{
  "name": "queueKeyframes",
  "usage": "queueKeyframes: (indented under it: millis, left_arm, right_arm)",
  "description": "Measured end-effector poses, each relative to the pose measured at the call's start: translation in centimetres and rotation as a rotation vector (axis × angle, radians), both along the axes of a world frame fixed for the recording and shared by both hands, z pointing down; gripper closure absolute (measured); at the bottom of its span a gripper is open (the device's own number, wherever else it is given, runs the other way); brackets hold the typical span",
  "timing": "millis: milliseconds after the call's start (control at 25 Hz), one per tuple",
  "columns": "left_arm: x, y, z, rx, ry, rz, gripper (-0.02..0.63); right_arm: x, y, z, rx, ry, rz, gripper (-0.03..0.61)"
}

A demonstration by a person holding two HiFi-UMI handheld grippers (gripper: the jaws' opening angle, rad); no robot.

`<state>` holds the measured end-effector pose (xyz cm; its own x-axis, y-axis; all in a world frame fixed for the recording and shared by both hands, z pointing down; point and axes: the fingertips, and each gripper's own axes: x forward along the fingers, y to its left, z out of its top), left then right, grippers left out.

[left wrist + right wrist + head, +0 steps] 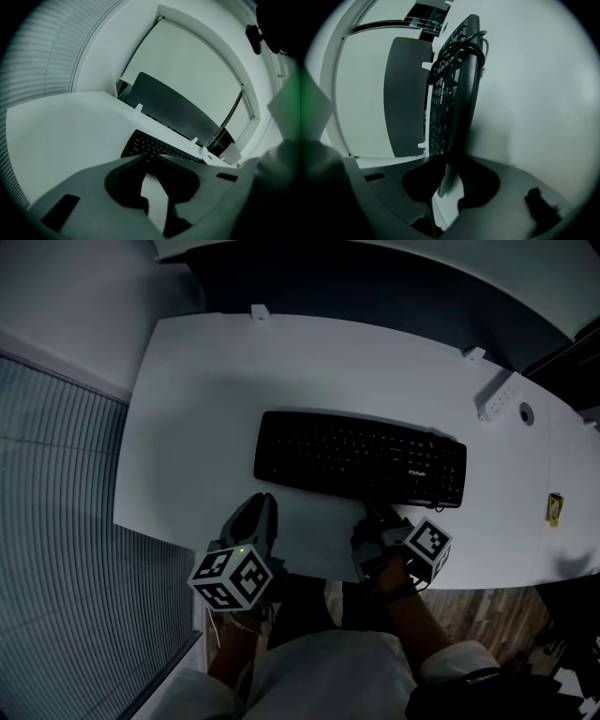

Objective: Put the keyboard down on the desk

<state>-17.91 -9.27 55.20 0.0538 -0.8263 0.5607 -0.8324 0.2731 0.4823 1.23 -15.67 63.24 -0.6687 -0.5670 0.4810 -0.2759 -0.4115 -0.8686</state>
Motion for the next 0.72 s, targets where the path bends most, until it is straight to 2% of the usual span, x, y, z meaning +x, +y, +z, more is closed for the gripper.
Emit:
queueKeyframes:
  millis: [360,520,720]
  left_arm:
    - [0.4,0.0,-0.1,-0.001,-0.006,0.029,0.546]
    - [0.8,-0.7,-0.6,0.012,0.006,0.050,0.546]
    - [0.9,-1.7,-1.1,0.026,0.013,0.070,0.548]
  right_arm:
    - [0.3,0.6,0.3,-0.088,0.088,-0.044,0.491]
    - [0.4,1.1,0.0,-0.111,0.048,-0.038,0.491]
    - [1.1,0.8,-1.8,-0.035,0.067,-0.039,0.491]
